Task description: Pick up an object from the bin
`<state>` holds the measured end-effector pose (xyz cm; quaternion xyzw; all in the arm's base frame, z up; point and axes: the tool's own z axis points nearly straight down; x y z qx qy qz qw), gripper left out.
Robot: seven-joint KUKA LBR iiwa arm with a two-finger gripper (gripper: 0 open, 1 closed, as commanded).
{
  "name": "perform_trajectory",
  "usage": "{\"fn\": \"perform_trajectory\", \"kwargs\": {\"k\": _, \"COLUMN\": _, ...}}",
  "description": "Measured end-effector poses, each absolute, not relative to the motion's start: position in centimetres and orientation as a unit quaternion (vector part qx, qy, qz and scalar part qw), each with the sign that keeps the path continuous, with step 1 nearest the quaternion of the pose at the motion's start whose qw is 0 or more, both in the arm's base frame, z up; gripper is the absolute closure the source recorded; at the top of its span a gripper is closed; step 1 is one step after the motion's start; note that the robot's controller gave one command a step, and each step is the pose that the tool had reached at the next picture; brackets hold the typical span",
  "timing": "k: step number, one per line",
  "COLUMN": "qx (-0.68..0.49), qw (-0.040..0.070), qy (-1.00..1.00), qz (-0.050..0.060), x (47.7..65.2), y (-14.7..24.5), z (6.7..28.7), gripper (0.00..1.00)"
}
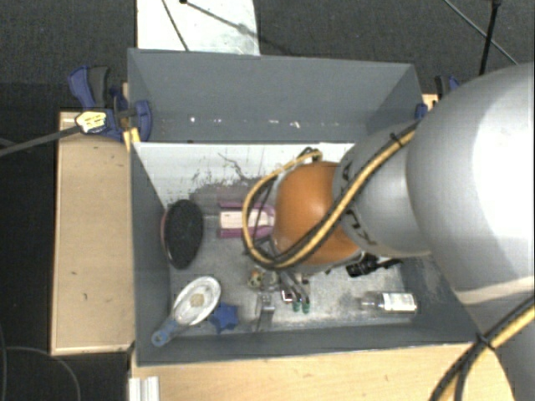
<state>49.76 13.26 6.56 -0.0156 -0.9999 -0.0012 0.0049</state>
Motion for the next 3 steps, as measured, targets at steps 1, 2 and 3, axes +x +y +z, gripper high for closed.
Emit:
{"fn": "perform_trajectory", "kwargs": {"k": 1, "qx": 0.028, "qw": -0.004, "qy": -1.0, "qz": -0.003, "x": 48.3, "y": 20.0, "z": 7.1, "gripper": 0.0}}
{"fn": "perform_trajectory", "kwargs": {"k": 2, "qx": 0.024, "qw": -0.001, "qy": -1.0, "qz": -0.001, "x": 48.2, "y": 19.6, "z": 7.1, "gripper": 1.0}}
{"fn": "perform_trajectory", "kwargs": {"k": 3, "qx": 0.037, "qw": -0.005, "qy": -0.999, "qz": -0.001, "x": 49.3, "y": 17.1, "z": 22.4, "gripper": 1.0}}
